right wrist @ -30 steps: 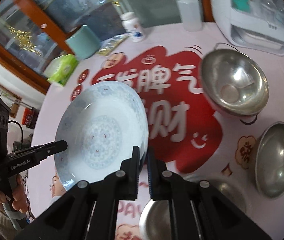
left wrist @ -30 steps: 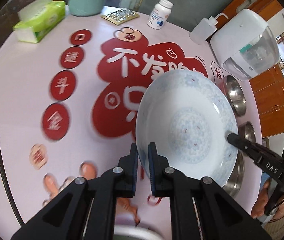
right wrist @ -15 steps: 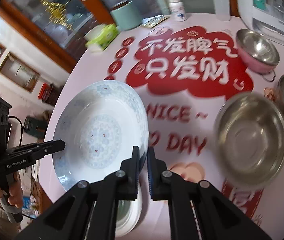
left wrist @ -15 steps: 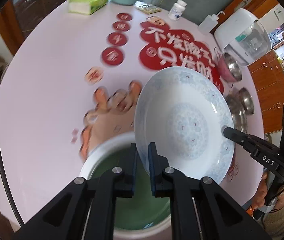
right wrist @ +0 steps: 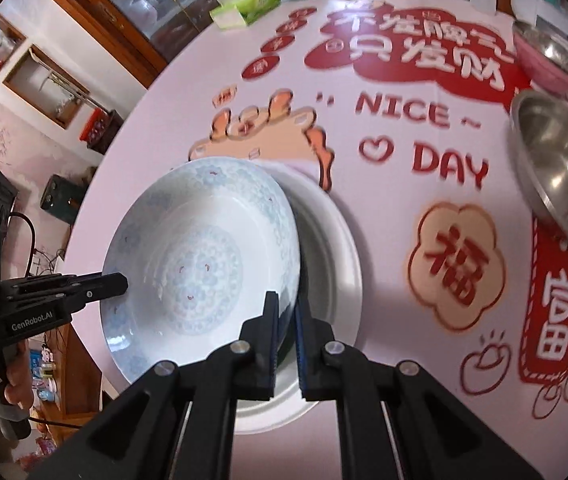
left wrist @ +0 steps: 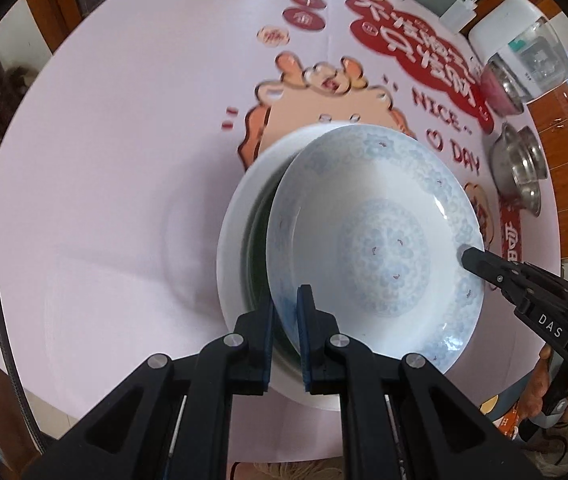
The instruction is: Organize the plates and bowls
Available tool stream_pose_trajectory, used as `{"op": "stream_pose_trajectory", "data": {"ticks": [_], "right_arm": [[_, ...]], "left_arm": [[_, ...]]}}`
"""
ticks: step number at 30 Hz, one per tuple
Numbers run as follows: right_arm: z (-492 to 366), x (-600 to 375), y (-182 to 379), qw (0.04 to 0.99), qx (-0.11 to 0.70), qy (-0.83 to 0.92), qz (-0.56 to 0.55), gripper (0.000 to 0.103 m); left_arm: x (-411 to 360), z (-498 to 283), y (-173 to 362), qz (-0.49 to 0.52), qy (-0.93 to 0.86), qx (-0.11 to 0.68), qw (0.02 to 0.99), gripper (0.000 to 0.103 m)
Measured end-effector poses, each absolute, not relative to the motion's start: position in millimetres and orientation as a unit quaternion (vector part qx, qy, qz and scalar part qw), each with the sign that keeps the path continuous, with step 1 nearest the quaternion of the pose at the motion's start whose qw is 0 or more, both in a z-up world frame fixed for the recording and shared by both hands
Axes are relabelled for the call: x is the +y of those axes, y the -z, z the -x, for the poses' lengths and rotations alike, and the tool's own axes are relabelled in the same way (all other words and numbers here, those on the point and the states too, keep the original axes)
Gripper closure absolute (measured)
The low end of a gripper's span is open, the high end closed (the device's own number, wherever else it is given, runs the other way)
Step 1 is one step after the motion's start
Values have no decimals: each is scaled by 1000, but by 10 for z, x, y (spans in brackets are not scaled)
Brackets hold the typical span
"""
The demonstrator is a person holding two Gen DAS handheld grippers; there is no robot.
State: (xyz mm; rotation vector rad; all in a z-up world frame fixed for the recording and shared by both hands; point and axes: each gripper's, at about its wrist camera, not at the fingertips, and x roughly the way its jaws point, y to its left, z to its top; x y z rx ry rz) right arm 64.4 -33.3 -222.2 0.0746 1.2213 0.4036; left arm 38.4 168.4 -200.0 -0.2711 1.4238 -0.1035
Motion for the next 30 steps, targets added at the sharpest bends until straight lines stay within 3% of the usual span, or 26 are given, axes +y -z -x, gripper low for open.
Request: {"op": "stream_pose_trajectory", "data": {"ticks": [20,28,30], "right_arm": [[-610,-200,2306,805,569,-166,21,94],[-589,-81,2294,810,561,-158,62,92],[-595,-81,2284,810,563,-155,60,91]], "left_arm": [[1670,-425,1902,84,66,637,763,94],[1677,-456,1802,80,68,626,772,88],[1678,-459,1787,81,67,626,773,81]]}}
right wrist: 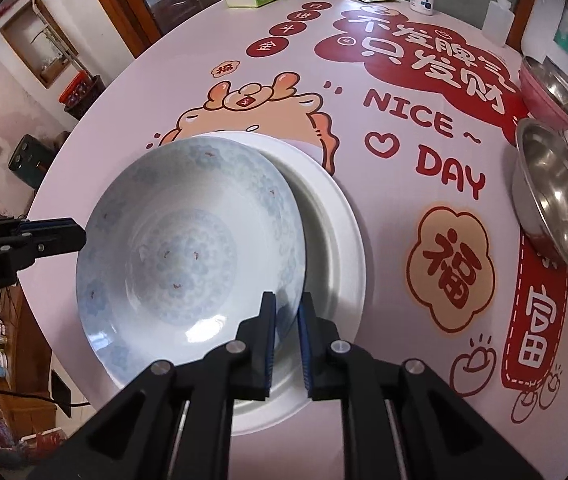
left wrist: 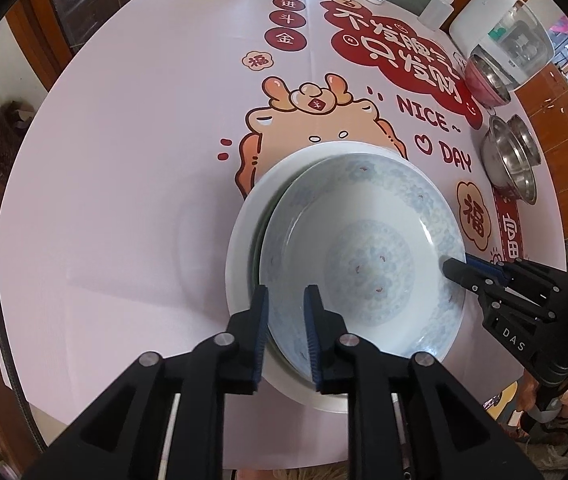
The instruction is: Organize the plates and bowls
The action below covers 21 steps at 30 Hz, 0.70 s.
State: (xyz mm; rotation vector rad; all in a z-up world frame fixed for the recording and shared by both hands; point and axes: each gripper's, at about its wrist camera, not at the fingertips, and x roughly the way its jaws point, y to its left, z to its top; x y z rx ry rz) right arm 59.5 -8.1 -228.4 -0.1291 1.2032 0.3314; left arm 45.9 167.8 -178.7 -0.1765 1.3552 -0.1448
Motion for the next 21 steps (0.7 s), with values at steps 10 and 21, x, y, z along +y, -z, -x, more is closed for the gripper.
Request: {"op": "stream_pose_trajectory", "data": {"ticks": [10,21], "right_arm": [[-562,-122,2061,821,546,-155,55,73],[-377,-183,1925,825,542,-159,26,73]], "left_arm": [[1619,-421,1566,65,63,599,796,45],[1452,-318,1309,50,87,576,811,34]]}}
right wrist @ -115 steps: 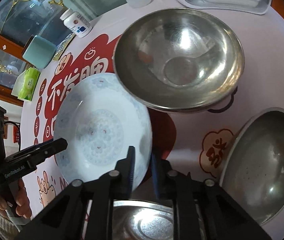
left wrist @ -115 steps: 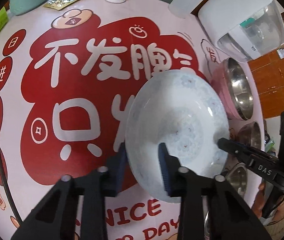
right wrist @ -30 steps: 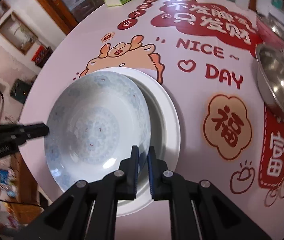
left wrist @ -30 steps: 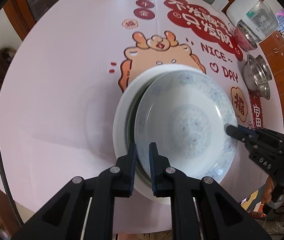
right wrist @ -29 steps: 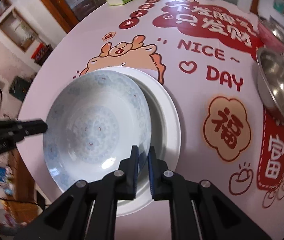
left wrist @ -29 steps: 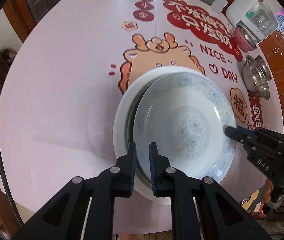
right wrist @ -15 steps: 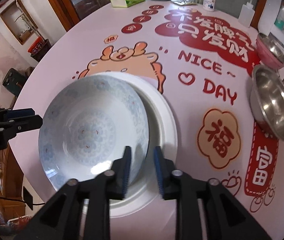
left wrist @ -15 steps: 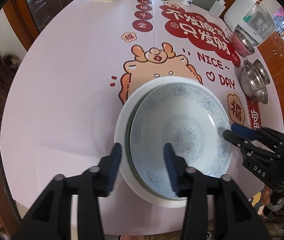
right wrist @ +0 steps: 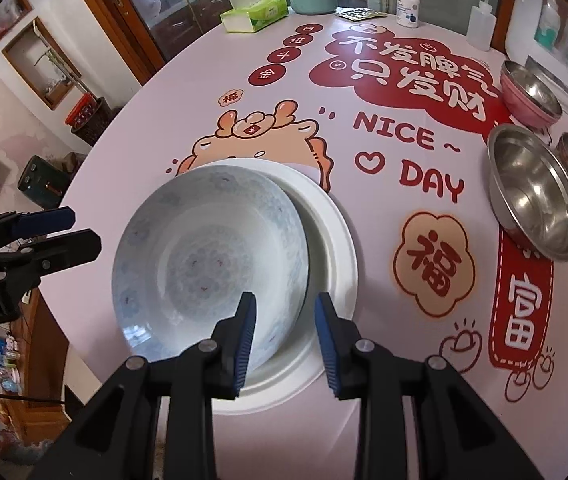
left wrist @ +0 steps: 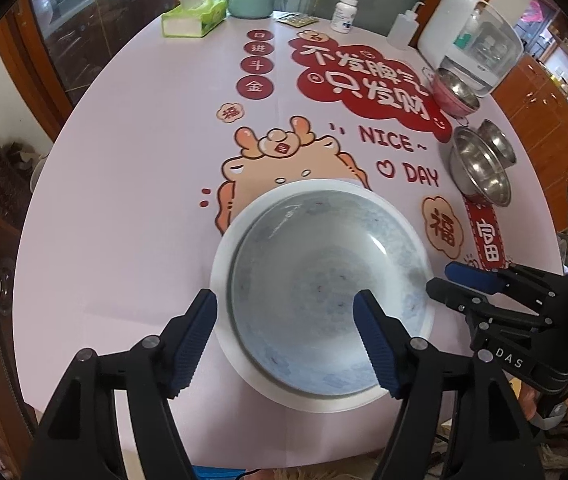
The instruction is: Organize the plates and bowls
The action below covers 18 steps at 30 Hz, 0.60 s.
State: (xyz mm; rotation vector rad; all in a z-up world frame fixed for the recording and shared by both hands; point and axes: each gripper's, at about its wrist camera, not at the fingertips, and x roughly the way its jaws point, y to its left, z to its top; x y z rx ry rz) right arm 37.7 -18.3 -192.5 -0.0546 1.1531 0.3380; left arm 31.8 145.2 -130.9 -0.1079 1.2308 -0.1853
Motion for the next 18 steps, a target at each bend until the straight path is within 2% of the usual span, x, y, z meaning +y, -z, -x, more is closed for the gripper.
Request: {"op": "stream_pose_trajectory", "data": {"ticks": [7,9,16,18], "right_arm": [[-195,-208,1784,834,530,-153,16,73],[-133,-219,1722,839,523,-150,13,73],[59,-257,1518,853,502,-142,12,73],[103,-271,1459,856,497,-141,11,73]], "left_arm": [[1363,-231,1112,44,108,557,823,31],[1346,-204,1040,42,111,548,828,26],[1272,-108,811,33,131,515,846,24],[1240,-92,777,30,139,511,848,20]]}}
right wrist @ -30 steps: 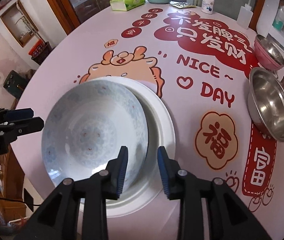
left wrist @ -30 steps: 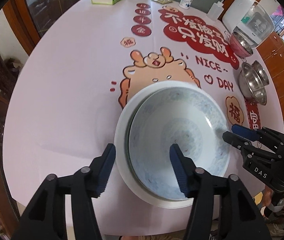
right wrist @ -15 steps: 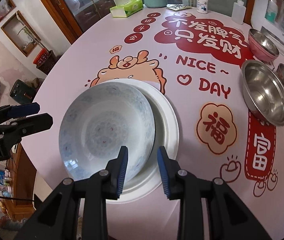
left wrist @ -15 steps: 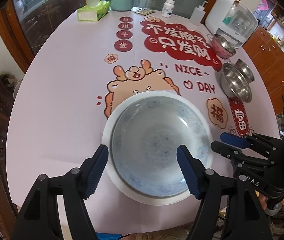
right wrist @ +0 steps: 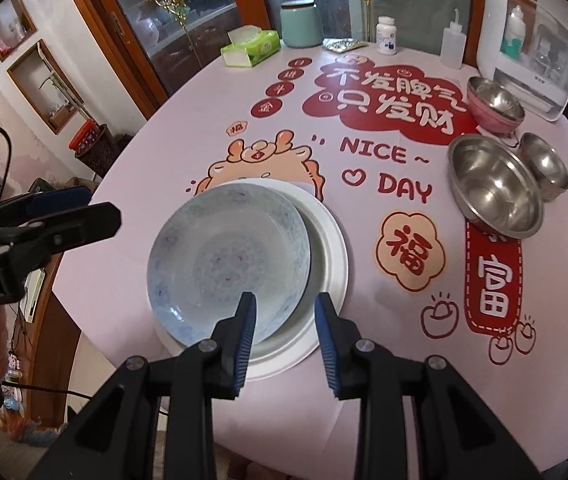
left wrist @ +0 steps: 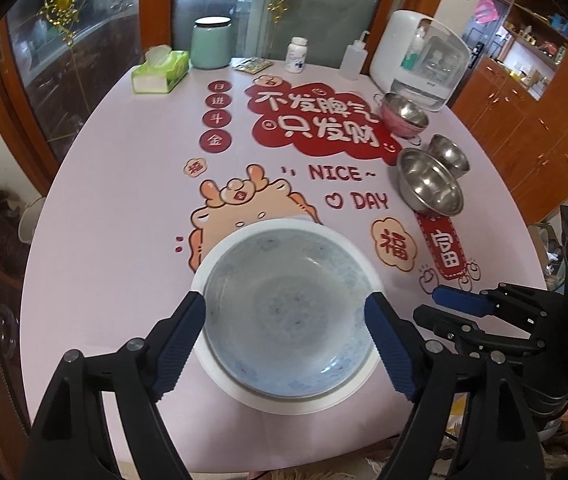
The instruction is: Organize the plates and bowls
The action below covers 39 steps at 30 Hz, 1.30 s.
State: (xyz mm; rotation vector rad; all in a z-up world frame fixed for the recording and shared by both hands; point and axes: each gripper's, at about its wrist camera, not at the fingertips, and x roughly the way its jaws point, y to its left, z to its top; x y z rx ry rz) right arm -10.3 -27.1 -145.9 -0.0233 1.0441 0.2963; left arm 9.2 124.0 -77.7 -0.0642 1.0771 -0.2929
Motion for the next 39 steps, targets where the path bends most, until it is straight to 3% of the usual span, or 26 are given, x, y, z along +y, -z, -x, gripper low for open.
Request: {"op": "stream_pose_trajectory", "data": {"ticks": [4,8,13,27,39], "right_arm": [[175,-303,1325,864,484,-138,12,72],[168,-366,1194,872,471,-134,11,63],[89,-641,1011,889,443,-116,-13,63],[-375,-2376,1095,889,444,0,-107,62],[-1012,-3234,1572,854,495,-4,-162,62]], "left_arm": [[1176,-79,746,27,151,506,849,19],[1149,-91,709,39,158,501,850,19],[1039,-222,681,46,151,508,847,18],[-316,-1075,711,18,175,520,836,18],[-862,-1921,1479,42,135,586,798,18]]}}
